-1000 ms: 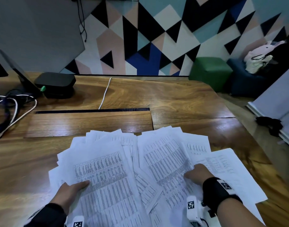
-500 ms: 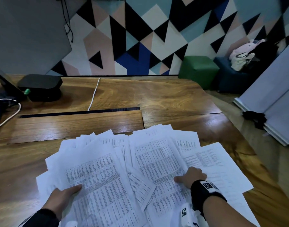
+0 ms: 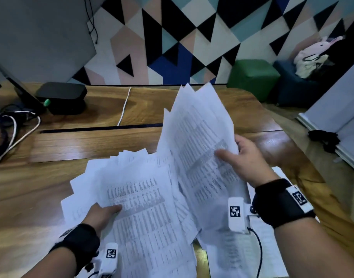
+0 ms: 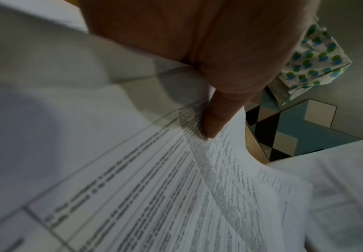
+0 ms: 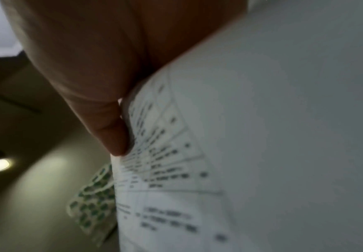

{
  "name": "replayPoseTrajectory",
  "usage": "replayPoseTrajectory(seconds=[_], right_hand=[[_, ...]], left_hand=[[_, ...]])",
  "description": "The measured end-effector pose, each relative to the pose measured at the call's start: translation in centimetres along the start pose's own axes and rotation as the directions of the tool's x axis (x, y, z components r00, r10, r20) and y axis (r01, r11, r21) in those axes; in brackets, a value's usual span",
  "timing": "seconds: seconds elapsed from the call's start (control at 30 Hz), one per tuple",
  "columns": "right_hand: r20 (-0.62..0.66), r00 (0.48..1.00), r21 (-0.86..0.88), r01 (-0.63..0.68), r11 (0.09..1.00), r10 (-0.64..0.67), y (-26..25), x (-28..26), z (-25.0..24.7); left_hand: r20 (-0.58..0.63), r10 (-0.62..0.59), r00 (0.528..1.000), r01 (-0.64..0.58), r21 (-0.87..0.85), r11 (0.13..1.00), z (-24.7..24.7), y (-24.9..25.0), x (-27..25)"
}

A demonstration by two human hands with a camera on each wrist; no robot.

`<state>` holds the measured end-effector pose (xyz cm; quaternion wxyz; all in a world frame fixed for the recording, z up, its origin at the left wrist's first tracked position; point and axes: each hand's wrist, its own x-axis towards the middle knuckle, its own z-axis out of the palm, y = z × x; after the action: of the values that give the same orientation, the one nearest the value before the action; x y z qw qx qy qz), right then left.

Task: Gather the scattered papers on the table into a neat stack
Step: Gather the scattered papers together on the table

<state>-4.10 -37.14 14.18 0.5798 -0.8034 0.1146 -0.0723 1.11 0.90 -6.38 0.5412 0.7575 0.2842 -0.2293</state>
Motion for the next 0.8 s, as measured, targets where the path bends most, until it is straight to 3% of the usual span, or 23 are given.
replayPoseTrajectory(seconds=[0.07,0.13,0.23,0.33,0.4,0.5,0.57,0.6,0.7,0.73,0.8], right_hand=[[-0.054,0.998,0.216,0.042,0.975,-0.031,-1.9,0.6,0.3],[-0.100,0.995,0.433,0.028,0.901,0.017,-2.3,1.2,0.7],[-0.032,0.985,0.540,-0.126,0.832,0.170,0.2,1.9,1.9],[0.121,0.911,0.310,-0.413,0.856,0.395,6.0,1.1,5.0],[0.149,0.851,0.063,-0.516,0.854,0.503,10.1,-0.3,7.5],[0.110,0.828,-0.172,-0.530,0.831,0.550,13.7,-2.1,11.1],[0.155,0.832,-0.178,-0.506,0.844,0.532,13.9,-3.2,12.7],[0.213,0.830,-0.172,-0.488,0.856,0.516,13.8,-3.6,12.9],[0.356,0.794,-0.132,-0.480,0.867,0.493,12.6,-3.9,11.5],[0.347,0.790,-0.139,-0.489,0.861,0.505,12.4,-3.8,10.7],[0.269,0.833,-0.260,-0.420,0.869,0.483,12.5,-3.2,8.5]], left_hand=[[0.009,0.005,1.000,-0.005,0.019,1.000,0.6,1.5,-1.6],[0.002,-0.017,1.000,0.017,0.035,0.999,1.1,2.1,-2.4],[-0.022,-0.052,0.998,0.052,0.047,0.997,0.9,2.3,-3.2],[0.061,-0.063,0.996,0.064,-0.022,0.998,0.7,2.0,-2.7],[0.128,-0.057,0.990,0.070,-0.105,0.992,0.8,2.1,-3.1],[0.297,-0.084,0.951,0.155,-0.225,0.962,1.0,3.0,-4.2],[0.336,-0.114,0.935,0.195,-0.218,0.956,0.6,2.2,-2.7],[0.299,-0.138,0.944,0.206,-0.208,0.956,0.6,1.5,-1.9],[0.234,-0.062,0.970,0.112,-0.205,0.972,0.7,1.0,-2.1],[0.222,-0.013,0.975,0.059,-0.204,0.977,0.8,1.3,-2.8],[0.207,0.065,0.976,-0.020,-0.210,0.978,1.1,1.8,-4.4]])
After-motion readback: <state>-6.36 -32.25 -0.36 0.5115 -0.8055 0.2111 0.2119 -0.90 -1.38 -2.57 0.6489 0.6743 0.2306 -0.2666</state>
